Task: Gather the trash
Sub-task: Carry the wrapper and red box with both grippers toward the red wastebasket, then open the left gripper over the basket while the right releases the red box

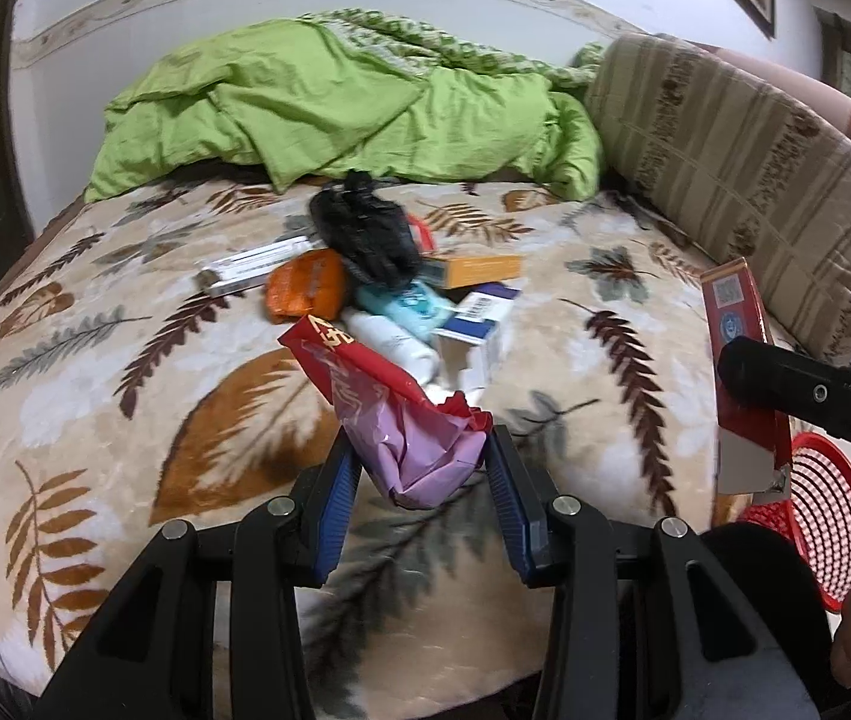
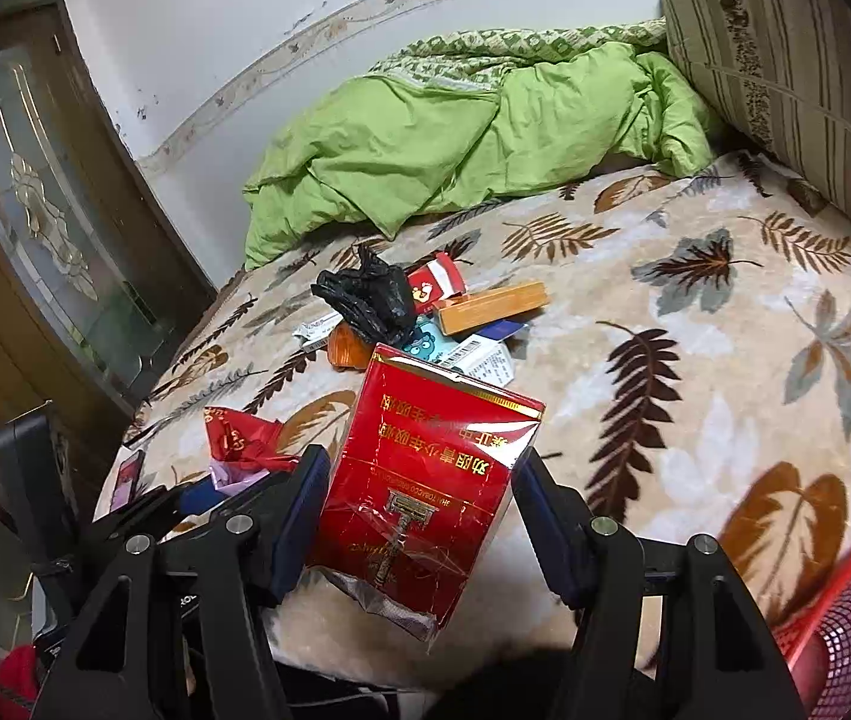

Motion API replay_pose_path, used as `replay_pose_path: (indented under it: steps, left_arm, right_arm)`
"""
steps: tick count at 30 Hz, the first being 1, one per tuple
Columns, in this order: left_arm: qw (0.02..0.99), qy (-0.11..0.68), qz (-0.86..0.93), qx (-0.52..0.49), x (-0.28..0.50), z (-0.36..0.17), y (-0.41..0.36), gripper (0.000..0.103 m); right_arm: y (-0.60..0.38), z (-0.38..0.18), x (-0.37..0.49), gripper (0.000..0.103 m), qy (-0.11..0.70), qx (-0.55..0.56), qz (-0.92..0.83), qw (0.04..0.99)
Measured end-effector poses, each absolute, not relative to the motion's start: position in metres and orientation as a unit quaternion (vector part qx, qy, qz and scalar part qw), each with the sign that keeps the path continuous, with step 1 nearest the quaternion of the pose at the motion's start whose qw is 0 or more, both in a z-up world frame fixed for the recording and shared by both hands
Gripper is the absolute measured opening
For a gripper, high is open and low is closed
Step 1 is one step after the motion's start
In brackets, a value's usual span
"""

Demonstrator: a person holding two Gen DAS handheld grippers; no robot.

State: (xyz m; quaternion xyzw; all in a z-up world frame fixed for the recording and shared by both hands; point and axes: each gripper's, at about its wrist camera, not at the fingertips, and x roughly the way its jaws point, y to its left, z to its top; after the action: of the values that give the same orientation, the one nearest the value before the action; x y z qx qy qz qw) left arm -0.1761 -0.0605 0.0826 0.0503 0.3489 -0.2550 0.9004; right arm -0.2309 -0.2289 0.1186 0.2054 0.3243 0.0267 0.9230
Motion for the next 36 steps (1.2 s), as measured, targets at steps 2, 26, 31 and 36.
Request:
replay_pose_path:
  steps: [2,26,31,36]
  left_arm:
    - [0.897,0.347,-0.267,0.054,-0.182,0.087,-0.069,0.041]
    - [0.726,0.386,-0.554,0.13,-0.298,0.116,-0.29,0.05]
    - [0.715,0.399,-0.555,0.149,-0.313,0.105,-0.309,0.066]
    - [0.724,0.402,-0.542,0.141,-0.311,0.111,-0.3,0.067]
  right_arm:
    - [-0.236,0.121,-0.241,0.066,0.321,0.213,0.023,0.923]
    - [-0.416,0.13,-0.424,0.067,0.297,0.308,-0.193,0.883]
    - [-0.426,0.125,-0.437,0.071,0.301,0.314,-0.19,0.88]
    - [-0.431,0.124,-0.44,0.077,0.296,0.314,-0.19,0.882]
